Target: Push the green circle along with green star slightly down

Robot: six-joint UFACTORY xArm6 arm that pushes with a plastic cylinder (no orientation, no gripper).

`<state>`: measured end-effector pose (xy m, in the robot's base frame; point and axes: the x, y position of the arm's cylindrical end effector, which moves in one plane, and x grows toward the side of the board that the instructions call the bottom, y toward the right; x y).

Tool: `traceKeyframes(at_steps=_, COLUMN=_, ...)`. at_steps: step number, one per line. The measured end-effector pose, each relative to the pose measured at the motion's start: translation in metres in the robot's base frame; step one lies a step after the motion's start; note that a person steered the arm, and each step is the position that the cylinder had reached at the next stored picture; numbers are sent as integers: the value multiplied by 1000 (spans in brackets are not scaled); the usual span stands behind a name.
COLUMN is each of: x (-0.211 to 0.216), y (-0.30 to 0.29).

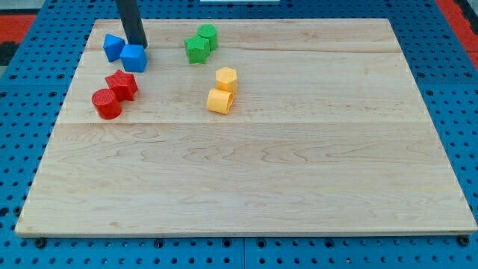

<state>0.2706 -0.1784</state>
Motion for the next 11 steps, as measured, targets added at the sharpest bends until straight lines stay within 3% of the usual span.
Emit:
traceKeyframes(at_steps=1, x=-30, y=11)
traceKeyframes(at_steps=2, x=-65, y=88)
traceKeyframes(at_steps=4, x=-62, y=139)
traceKeyframes(at_steps=6, x=20, y=111)
traceKeyframes(at_steps=7, x=32, y=106)
traceKeyframes(at_steps=8, x=-9, y=122)
traceKeyframes(at_steps=9, x=-14, y=105)
traceKeyframes(at_steps=11, x=18, y=81)
